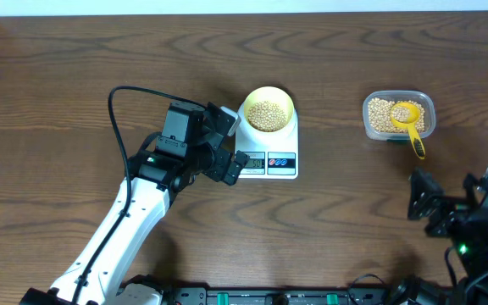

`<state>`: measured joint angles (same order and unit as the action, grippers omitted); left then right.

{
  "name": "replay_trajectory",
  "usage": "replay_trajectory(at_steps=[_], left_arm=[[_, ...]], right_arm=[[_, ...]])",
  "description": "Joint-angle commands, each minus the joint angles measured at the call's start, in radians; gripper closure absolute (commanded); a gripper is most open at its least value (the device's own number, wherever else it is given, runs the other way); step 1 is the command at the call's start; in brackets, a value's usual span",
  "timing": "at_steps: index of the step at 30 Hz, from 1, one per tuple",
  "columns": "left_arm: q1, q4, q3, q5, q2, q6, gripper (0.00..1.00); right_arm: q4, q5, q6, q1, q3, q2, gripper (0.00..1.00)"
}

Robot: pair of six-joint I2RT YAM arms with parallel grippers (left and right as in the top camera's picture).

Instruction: Scoop item into bowl and weigh 50g on scale

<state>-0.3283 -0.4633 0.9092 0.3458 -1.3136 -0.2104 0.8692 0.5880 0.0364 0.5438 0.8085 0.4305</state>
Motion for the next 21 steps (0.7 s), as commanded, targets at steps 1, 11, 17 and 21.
replay_trajectory(at_steps=[1, 11, 17, 21], left_arm=[[0.004, 0.001, -0.006, 0.008, -0.007, -0.005, 0.00], [0.004, 0.001, -0.006, 0.008, -0.007, -0.006, 0.00], [0.005, 0.001, -0.006, 0.008, -0.007, -0.006, 0.00], [0.004, 0.001, -0.006, 0.009, -0.007, -0.006, 0.00]], right_arm=[[0.053, 0.009, -0.019, -0.002, 0.001, -0.014, 0.01], [0.137, -0.017, 0.035, -0.002, 0.001, -0.013, 0.01], [0.138, -0.018, 0.045, -0.002, 0.001, -0.013, 0.01], [0.138, -0.018, 0.045, -0.002, 0.001, -0.013, 0.01]])
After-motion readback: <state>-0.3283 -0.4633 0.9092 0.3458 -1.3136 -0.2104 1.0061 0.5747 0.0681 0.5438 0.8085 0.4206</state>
